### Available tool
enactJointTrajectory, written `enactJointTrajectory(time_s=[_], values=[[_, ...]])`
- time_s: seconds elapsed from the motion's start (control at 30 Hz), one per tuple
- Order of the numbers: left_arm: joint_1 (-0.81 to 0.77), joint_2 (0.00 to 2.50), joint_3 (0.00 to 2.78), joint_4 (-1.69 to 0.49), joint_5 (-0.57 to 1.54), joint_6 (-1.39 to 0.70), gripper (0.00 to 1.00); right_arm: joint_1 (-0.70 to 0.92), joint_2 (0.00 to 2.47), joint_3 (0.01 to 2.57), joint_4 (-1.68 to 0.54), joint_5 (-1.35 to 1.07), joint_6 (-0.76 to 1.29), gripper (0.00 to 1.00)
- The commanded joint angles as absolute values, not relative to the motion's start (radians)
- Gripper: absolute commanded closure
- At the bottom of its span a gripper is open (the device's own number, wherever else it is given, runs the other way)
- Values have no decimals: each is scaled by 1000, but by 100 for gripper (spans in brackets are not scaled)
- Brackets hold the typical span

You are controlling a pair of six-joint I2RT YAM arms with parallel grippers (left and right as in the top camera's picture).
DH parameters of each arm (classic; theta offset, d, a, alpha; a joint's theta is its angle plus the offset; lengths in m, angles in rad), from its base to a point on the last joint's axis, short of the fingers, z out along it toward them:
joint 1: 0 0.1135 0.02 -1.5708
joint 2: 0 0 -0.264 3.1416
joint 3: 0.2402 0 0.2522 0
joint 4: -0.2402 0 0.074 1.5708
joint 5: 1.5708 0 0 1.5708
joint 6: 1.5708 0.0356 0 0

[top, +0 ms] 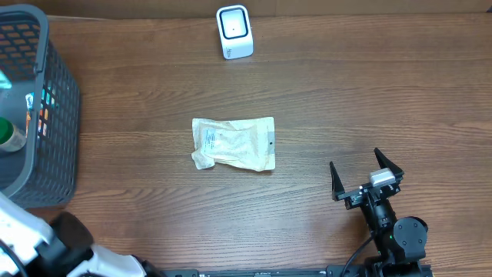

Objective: Scan the item barcode
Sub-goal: 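Reach the left gripper into the basket and grasp a mint wipes pack, then place the mint wipes pack left of the beige pouch, release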

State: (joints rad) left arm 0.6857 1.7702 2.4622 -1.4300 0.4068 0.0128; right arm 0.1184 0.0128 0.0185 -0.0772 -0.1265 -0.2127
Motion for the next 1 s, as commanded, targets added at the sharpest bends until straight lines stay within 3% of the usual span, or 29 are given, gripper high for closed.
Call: enactJointTrajectory(time_s=[0.0, 0.2, 0.33, 0.6, 0.9, 0.97], values=[[597, 1713, 2481, -1472, 463, 3, 94, 116, 3, 8, -72, -121, -207, 0], [346, 1745, 2426, -1641, 403, 89, 89, 116, 3, 8, -72, -121, -207, 0], [199, 1777, 2265, -1637, 304, 90, 88, 116, 3, 8, -72, -121, -207, 0], [51, 1810, 1784, -1333, 271, 29, 89, 116, 3, 8, -72, -121, -207, 0], [30, 1810, 1309, -971, 226, -16, 88, 116, 3, 8, -72, -121, -207, 0], [28, 1810, 1257, -913, 233, -16, 83, 116, 3, 8, -72, -121, -207, 0]])
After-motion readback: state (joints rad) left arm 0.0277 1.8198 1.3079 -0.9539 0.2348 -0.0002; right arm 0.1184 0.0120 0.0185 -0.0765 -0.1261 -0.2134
